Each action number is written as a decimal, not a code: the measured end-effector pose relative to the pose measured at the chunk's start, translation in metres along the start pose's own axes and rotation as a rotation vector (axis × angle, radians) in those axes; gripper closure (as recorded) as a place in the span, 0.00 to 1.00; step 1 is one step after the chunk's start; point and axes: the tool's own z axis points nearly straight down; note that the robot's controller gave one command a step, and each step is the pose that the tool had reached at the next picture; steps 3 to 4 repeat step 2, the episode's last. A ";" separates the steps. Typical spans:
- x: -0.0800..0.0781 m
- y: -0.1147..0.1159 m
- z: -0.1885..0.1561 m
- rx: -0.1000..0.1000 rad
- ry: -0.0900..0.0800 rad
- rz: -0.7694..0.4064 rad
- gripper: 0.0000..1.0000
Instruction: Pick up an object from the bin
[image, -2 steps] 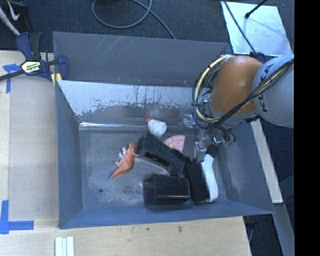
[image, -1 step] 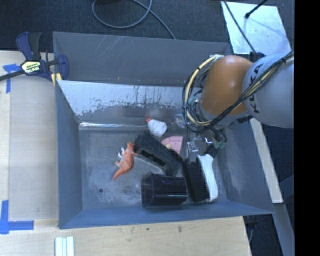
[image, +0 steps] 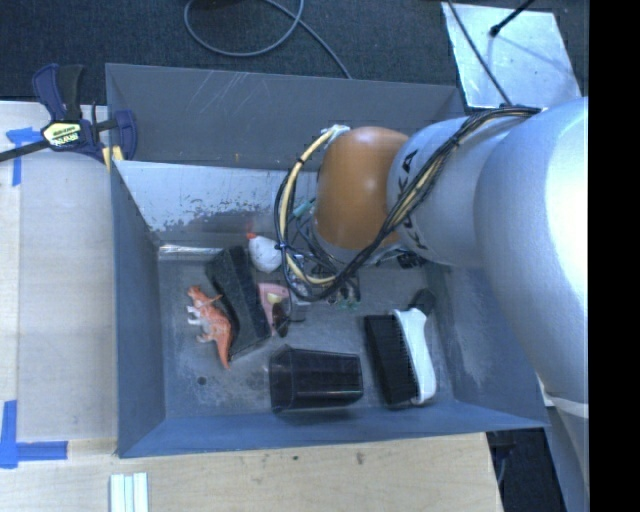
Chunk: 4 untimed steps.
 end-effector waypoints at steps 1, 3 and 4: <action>0.000 0.000 0.000 0.000 0.000 -0.001 1.00; 0.016 -0.006 -0.167 -0.001 -0.009 0.056 1.00; 0.016 -0.006 -0.167 -0.001 -0.009 0.056 1.00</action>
Offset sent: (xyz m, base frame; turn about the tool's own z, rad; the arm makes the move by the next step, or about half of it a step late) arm -0.0193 -0.0056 0.1640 0.0579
